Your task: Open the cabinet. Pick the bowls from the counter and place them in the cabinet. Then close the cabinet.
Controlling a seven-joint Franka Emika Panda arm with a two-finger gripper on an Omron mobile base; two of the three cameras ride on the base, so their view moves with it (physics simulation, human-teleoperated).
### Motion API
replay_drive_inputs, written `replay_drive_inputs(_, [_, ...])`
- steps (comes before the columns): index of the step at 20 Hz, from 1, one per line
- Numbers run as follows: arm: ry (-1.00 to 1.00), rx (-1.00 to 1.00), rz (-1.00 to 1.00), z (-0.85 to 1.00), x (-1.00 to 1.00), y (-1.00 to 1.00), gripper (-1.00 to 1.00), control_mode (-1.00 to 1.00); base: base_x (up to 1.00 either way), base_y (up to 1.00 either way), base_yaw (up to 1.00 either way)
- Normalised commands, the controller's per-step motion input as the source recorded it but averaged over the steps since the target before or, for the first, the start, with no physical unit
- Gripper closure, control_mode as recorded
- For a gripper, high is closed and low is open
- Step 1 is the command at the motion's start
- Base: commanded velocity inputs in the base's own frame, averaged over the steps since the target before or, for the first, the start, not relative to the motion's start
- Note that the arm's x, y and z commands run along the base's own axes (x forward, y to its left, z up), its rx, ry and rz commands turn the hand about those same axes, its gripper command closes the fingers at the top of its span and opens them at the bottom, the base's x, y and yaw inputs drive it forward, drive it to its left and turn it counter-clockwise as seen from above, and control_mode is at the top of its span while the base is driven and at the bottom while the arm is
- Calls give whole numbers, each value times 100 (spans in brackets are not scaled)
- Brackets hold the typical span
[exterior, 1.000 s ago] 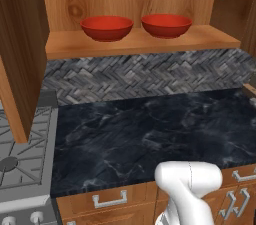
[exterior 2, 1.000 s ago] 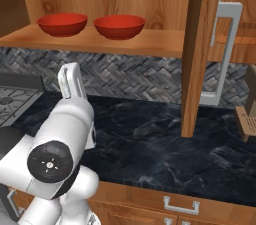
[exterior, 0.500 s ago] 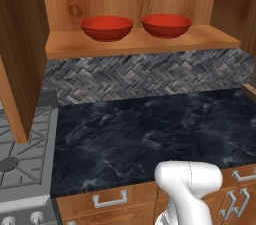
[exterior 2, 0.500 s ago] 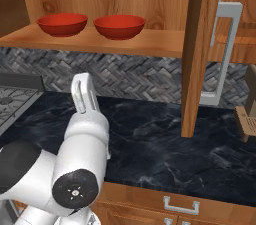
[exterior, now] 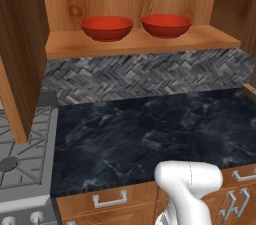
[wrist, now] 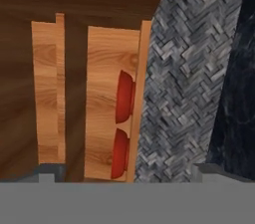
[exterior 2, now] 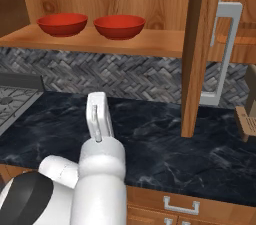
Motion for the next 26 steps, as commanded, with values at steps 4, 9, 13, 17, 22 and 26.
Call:
replay_drive_inputs(4, [0,11,0,0,-51,-26,-100,-100,0,0,0])
replay_drive_inputs(9, [7,17,0,8,-50,-36,-100,-100,0,0,0])
replay_drive_inputs(13, [5,19,0,17,-51,-45,-100,-100,0,0,0])
replay_drive_inputs(17, [0,17,0,18,-47,-42,-100,-100,0,0,0])
replay_drive_inputs(22, [0,13,0,26,-31,-36,-100,-100,0,0,0])
replay_drive_inputs(26, [0,9,0,26,-4,-40,-100,-100,0,0,0])
